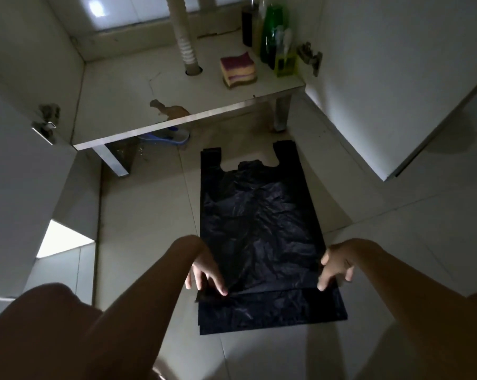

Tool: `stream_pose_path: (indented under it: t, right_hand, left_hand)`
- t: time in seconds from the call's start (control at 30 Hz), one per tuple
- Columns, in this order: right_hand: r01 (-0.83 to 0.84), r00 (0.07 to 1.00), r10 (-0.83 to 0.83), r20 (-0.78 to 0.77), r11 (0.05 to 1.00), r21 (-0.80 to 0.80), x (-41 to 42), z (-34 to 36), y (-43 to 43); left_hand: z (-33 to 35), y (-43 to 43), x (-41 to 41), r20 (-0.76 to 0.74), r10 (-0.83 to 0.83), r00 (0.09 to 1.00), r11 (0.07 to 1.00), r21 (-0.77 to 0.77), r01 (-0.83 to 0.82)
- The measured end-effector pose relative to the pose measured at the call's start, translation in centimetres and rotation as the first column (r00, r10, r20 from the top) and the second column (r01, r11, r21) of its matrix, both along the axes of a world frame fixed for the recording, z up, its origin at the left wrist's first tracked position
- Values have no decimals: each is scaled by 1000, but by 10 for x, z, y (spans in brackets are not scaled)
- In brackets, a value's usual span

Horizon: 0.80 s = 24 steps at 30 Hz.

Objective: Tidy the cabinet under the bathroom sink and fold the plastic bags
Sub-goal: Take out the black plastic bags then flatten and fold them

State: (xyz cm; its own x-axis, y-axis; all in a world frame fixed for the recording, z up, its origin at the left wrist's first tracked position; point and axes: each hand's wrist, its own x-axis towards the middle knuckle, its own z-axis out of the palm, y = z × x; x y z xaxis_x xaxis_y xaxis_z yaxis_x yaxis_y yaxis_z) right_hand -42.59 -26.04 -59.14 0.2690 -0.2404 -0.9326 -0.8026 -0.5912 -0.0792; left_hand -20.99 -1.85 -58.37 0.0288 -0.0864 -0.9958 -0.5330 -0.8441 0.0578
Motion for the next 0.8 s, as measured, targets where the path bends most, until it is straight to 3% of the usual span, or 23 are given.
stream_pose_path:
  t: [0.07, 0.13, 0.23, 0.3, 0.5, 0.67, 0.8]
  right_hand:
    - [33, 997, -37, 71, 998, 56, 9, 7, 0]
    - [59, 965, -60, 254, 998, 14, 25, 9, -2]
    - [71, 826, 75, 558, 970, -234, 54, -16, -1]
    - [31, 781, 207, 589, 929, -368, 62, -46, 10]
    - [-85, 843, 303, 444, 891, -447, 37, -115, 27]
    - [84, 702, 400, 589, 775, -627, 45, -126, 28]
    - [104, 691, 390, 609, 780, -617, 53, -151, 28]
  left_hand:
    - [1, -13, 8, -13, -22, 1000, 1000, 12, 22]
    - [0, -33, 19, 162, -7, 987, 992, -125, 27]
    - [-21, -66, 29, 586, 152, 796, 852, -486, 196]
    - [-46, -75, 19, 642, 297, 707, 747, -617, 247]
    - [-125, -44, 4, 718, 208, 664, 864, -453, 219]
    - [-141, -36, 15, 762, 395, 513, 744, -593, 308]
    - [-150, -45, 27, 754, 364, 547, 765, -577, 287]
